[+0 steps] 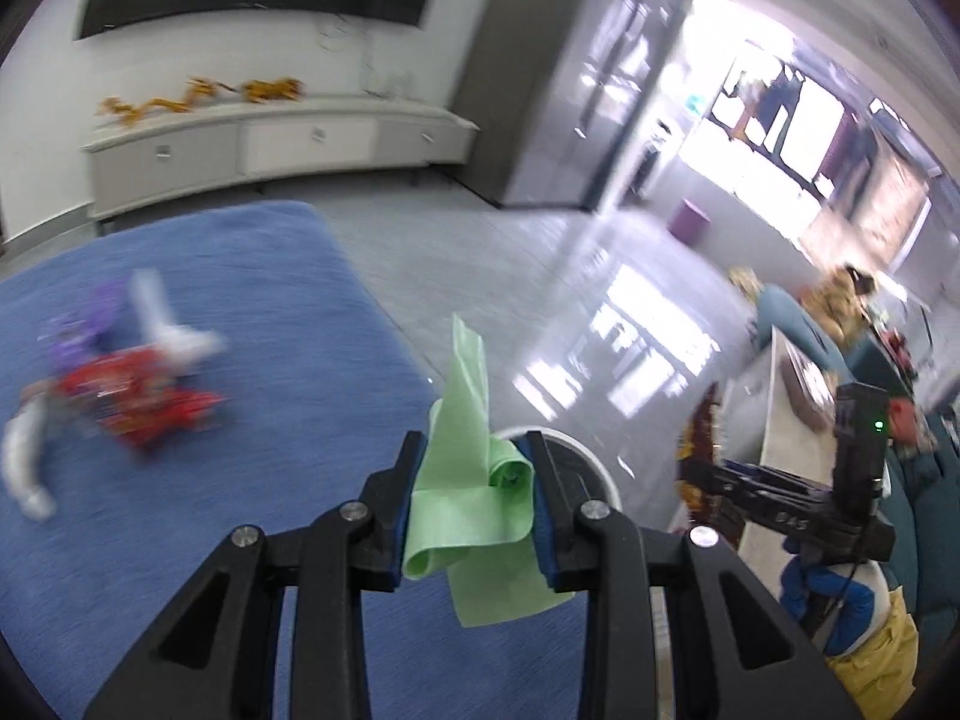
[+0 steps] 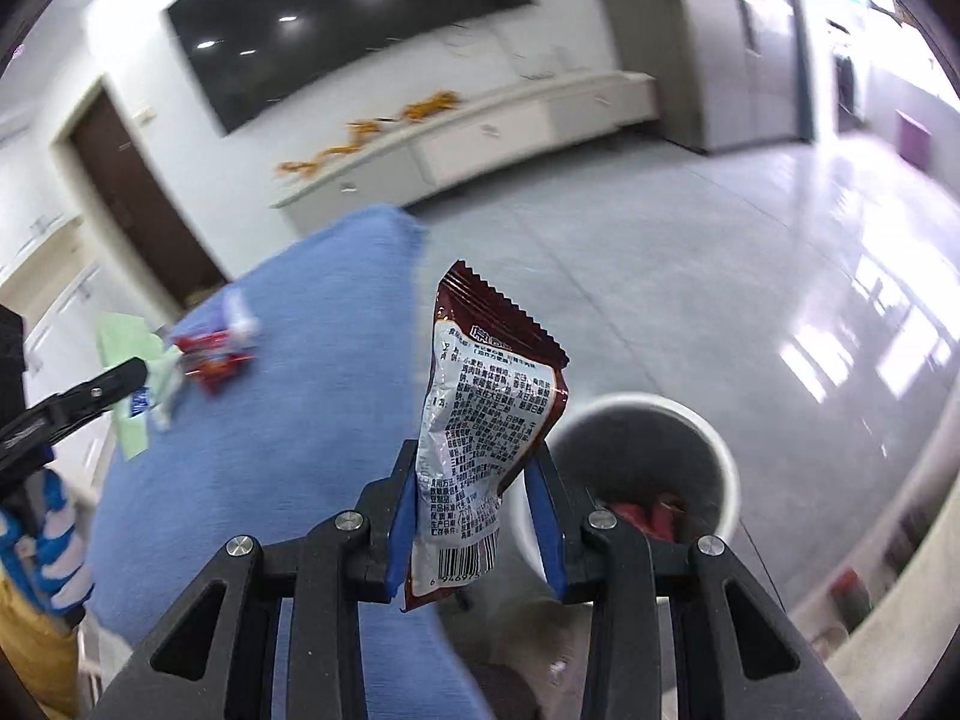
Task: Collect trash
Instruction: 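Carry both items over the black bin and open both tools to drop them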
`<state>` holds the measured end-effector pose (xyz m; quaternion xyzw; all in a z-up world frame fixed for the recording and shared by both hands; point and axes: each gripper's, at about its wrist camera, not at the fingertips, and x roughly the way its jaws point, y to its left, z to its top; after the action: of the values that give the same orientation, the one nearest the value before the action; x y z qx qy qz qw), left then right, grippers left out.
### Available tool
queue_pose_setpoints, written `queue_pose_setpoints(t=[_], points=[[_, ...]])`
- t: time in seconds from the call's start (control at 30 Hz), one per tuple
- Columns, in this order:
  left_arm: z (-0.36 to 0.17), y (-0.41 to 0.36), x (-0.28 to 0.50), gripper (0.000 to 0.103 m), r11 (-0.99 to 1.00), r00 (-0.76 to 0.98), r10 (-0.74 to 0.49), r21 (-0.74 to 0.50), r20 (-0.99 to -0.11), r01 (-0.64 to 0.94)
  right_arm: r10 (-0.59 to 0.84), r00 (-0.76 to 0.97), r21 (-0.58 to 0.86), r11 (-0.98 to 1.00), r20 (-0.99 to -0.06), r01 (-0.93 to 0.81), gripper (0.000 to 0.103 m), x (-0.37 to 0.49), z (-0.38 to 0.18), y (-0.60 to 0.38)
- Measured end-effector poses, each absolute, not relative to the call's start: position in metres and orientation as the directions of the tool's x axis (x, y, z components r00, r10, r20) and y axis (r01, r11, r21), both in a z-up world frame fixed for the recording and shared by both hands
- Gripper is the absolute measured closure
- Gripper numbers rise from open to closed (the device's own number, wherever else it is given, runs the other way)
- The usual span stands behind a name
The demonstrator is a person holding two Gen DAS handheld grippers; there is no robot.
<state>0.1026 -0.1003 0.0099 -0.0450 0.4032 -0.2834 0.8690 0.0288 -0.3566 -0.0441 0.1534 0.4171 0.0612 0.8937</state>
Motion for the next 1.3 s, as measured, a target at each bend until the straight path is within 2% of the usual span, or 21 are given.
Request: queue_pose_setpoints(t=[0.23, 0.3, 0.33, 0.4, 0.53, 0.6, 0.93, 1.3], points=[[-0.032, -0.208, 0.139, 0.071, 0.804, 0.396, -0.524, -0.285, -0.754, 0.522, 0.223, 0.575, 0.343, 0.933, -0.787, 0.109, 0.066, 0.065, -0.087, -0.399], [-0.042, -0.230, 0.148, 0.070, 0.798, 0.374, -0.522, -0.283, -0.766, 0.532, 0.227, 0.553, 0.352, 0.927, -0.801, 0.131, 0.062, 0.075, -0.102, -0.410], [-0.046, -0.238, 0.152, 0.068, 0.793, 0.362, -0.526, -0.289, -0.770, 0.537, 0.234, 0.548, 0.362, 0.922, -0.803, 0.137, 0.062, 0.073, -0.108, -0.420], [-0.054, -0.256, 0.159, 0.064, 0.787, 0.344, -0.529, -0.296, -0.776, 0.542, 0.227, 0.533, 0.360, 0.920, -0.815, 0.158, 0.054, 0.079, -0.116, -0.426], [-0.068, -0.281, 0.172, 0.047, 0.773, 0.301, -0.547, -0.334, -0.781, 0.538, 0.211, 0.522, 0.357, 0.914, -0.826, 0.195, 0.050, 0.086, -0.125, -0.441], [-0.072, -0.286, 0.176, 0.047, 0.775, 0.294, -0.545, -0.337, -0.785, 0.535, 0.202, 0.520, 0.352, 0.913, -0.830, 0.208, 0.049, 0.087, -0.127, -0.445], [-0.057, -0.264, 0.160, 0.047, 0.786, 0.357, -0.547, -0.317, -0.757, 0.532, 0.206, 0.587, 0.389, 0.899, -0.783, 0.203, 0.049, 0.077, -0.108, -0.448], [-0.013, -0.172, 0.125, 0.047, 0.821, 0.471, -0.523, -0.271, -0.710, 0.503, 0.207, 0.684, 0.359, 0.929, -0.700, 0.085, 0.049, 0.058, -0.045, -0.396]])
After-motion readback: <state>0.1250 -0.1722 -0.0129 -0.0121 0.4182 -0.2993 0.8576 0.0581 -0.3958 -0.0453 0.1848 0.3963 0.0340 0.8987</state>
